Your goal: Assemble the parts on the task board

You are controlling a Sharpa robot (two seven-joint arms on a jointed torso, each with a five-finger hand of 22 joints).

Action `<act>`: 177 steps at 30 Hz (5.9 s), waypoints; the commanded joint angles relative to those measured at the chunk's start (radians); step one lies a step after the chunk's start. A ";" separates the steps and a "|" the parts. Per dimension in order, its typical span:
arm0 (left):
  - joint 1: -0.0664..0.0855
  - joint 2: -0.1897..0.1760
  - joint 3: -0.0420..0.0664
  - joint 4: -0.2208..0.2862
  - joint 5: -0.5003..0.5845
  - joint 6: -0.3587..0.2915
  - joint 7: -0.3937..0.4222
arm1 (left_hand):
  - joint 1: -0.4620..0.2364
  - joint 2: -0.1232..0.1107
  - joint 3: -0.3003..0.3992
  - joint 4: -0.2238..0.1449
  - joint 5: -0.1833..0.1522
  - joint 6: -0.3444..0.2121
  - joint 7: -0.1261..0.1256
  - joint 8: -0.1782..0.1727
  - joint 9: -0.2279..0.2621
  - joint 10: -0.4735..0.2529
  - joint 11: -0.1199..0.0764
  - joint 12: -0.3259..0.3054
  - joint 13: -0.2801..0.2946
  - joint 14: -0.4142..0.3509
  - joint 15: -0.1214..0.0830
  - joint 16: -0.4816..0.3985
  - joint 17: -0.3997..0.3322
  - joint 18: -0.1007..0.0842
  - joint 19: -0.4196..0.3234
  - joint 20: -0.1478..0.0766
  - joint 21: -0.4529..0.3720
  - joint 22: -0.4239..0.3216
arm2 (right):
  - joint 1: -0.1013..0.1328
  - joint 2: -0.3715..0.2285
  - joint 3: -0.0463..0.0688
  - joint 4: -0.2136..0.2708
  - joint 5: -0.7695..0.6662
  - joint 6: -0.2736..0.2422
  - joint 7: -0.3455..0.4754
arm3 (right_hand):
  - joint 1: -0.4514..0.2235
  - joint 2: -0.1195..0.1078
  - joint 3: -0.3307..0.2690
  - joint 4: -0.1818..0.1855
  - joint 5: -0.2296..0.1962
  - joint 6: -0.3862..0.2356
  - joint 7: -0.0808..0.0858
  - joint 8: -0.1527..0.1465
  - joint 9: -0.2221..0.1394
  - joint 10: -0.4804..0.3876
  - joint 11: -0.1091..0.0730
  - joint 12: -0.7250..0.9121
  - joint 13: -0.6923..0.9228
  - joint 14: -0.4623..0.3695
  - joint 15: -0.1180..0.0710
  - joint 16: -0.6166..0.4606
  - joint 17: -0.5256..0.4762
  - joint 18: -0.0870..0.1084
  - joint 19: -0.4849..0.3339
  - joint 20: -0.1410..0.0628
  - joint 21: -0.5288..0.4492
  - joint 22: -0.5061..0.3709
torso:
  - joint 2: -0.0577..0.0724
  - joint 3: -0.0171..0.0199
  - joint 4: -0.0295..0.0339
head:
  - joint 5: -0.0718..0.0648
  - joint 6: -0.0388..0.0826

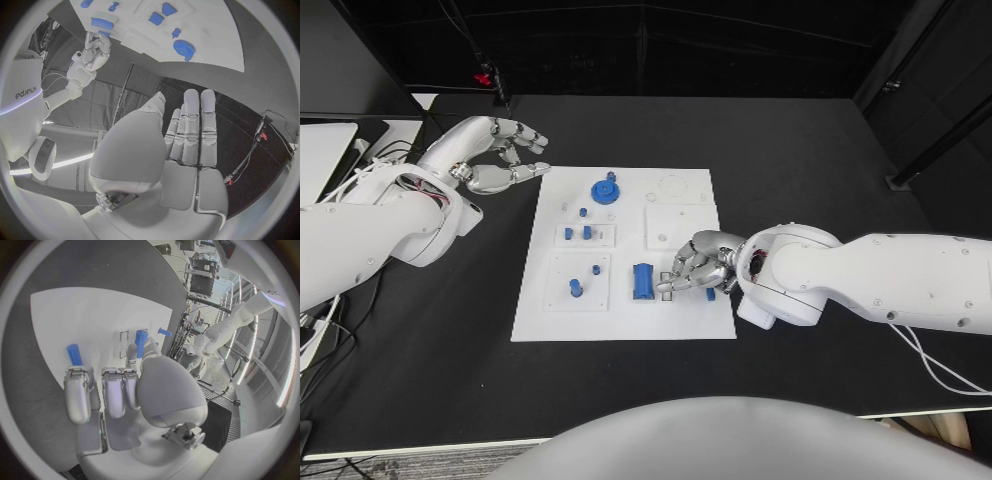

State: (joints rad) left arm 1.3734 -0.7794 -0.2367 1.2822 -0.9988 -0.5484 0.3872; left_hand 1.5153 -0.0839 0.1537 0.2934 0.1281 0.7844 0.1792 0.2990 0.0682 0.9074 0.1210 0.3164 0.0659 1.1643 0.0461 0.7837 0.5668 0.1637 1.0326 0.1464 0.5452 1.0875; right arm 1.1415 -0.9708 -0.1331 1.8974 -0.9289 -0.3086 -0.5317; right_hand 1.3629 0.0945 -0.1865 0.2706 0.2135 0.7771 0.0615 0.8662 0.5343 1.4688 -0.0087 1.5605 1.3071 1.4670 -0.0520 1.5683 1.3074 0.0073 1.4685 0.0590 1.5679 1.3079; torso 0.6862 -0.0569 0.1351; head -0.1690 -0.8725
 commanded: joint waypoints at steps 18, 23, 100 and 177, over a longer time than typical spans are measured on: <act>0.001 0.002 0.001 -0.001 0.005 0.002 0.000 | -0.001 0.009 -0.007 -0.001 0.004 0.005 0.000 -0.006 0.000 0.006 -0.001 0.004 -0.002 0.007 -0.003 -0.006 -0.002 0.018 0.006 -0.001 -0.004 -0.001 | 0.002 -0.172 -0.001 0.082 -0.305 0.012 -0.107 | -0.141 -0.038 -0.051 0.019 0.111 -0.023 0.043 -0.115 -0.069 0.102 0.049 0.010 0.264 0.104 0.039 0.002 0.263 -0.007 0.102 0.036 0.003 0.263 | 0.001 -0.0002 0.0008 | -0.036 0.000; 0.001 0.002 0.001 -0.001 0.005 0.003 0.000 | -0.001 0.009 -0.007 -0.001 0.004 0.005 0.000 -0.006 0.000 0.006 -0.001 0.004 -0.002 0.007 -0.003 -0.006 -0.002 0.018 0.006 -0.001 -0.004 -0.001 | 0.001 -0.162 -0.001 0.063 -0.320 0.056 -0.145 | -0.144 -0.030 -0.051 0.020 0.114 -0.010 0.041 -0.114 -0.072 0.102 0.048 0.010 0.264 0.104 0.041 0.002 0.263 -0.007 0.102 0.038 0.003 0.263 | 0.000 0.0007 0.0033 | -0.040 0.000; 0.001 -0.002 0.001 0.000 0.005 0.018 -0.007 | -0.005 0.010 -0.009 -0.001 0.005 0.005 0.000 -0.006 0.000 0.006 -0.001 0.004 -0.002 0.008 -0.003 -0.006 -0.002 0.017 0.011 -0.001 -0.002 0.002 | -0.032 0.005 -0.003 -0.076 -0.345 0.234 -0.223 | -0.083 0.043 -0.031 0.001 0.152 -0.067 0.074 -0.212 -0.154 0.102 0.078 0.010 0.264 0.104 0.067 0.002 0.263 -0.007 0.102 0.064 0.003 0.263 | 0.001 0.0004 0.0012 | -0.045 0.000; 0.001 -0.004 0.001 -0.002 0.005 0.036 -0.023 | -0.005 0.012 -0.009 -0.001 0.005 0.005 0.000 -0.006 0.000 0.006 -0.002 0.005 -0.002 0.009 -0.003 -0.005 -0.002 0.016 0.013 -0.001 -0.001 0.003 | -0.040 -0.020 -0.002 -0.057 0.265 0.029 0.146 | -0.067 -0.076 0.382 -0.122 0.144 0.169 0.077 -0.523 -0.402 0.102 0.082 0.010 0.264 0.104 0.075 0.002 0.263 -0.007 0.102 0.075 0.003 0.263 | 0.002 0.0003 0.0017 | -0.026 0.000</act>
State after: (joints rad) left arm 1.3726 -0.7843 -0.2367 1.2796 -0.9984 -0.5173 0.3661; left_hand 1.5113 -0.0800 0.1511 0.2908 0.1278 0.7845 0.1792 0.2990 0.0682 0.9074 0.1210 0.3164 0.0659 1.1678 0.0426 0.7837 0.5660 0.1636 1.0397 0.1464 0.5453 1.0897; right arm 1.0998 -0.9919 -0.1349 1.8398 -0.6559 -0.3111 -0.3289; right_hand 1.3077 0.0159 0.1939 0.1422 0.3628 0.9476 0.1345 0.3482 0.1327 1.4687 0.0769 1.5646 1.3078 1.4650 0.0214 1.5683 1.3079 0.0072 1.4668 0.1325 1.5679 1.3074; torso 0.6874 -0.0573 0.1367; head -0.1962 -0.8727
